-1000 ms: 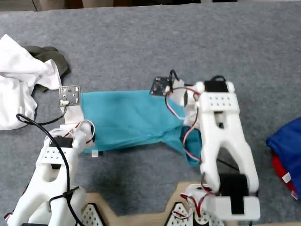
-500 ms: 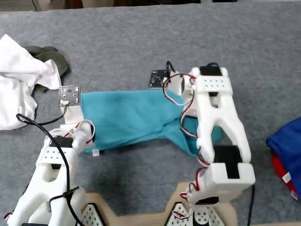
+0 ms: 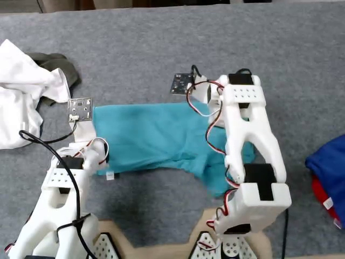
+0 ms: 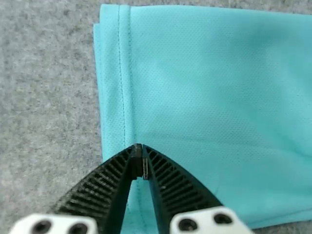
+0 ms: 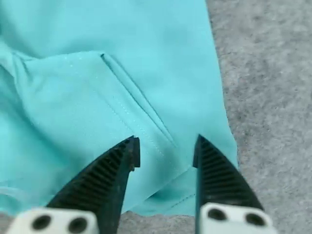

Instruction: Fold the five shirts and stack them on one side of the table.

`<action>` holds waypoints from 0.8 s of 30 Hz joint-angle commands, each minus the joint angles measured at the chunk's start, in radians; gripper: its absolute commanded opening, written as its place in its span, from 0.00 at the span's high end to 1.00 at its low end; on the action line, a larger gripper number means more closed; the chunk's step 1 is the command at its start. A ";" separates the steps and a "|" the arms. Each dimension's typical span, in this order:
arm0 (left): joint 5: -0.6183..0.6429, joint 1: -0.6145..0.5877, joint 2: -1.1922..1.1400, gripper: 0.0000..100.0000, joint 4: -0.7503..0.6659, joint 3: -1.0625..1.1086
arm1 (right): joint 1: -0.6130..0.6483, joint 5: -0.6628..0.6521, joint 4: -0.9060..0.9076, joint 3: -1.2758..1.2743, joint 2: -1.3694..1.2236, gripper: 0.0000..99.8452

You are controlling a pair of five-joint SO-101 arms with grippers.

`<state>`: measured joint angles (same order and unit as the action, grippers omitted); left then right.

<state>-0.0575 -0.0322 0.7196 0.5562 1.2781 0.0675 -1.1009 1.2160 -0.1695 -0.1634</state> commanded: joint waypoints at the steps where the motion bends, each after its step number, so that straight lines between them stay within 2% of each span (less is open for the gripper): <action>1: 0.002 -0.002 -0.002 0.98 -0.012 -0.048 | -0.007 0.035 -0.009 0.081 0.010 0.79; 5: 0.002 -0.002 -0.002 0.98 -0.012 -0.048 | -0.048 0.029 0.103 0.128 0.039 0.81; 9: 0.002 -0.002 -0.002 0.98 -0.012 -0.048 | -0.088 -0.051 0.244 0.084 0.154 0.88; 24: 0.002 -0.002 -0.004 0.98 -0.012 -0.048 | -0.104 -0.175 0.301 -0.625 0.791 0.88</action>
<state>-0.0575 -0.0322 0.7165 0.5562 1.2781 -0.0276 -1.2497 1.4968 -0.7112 0.5194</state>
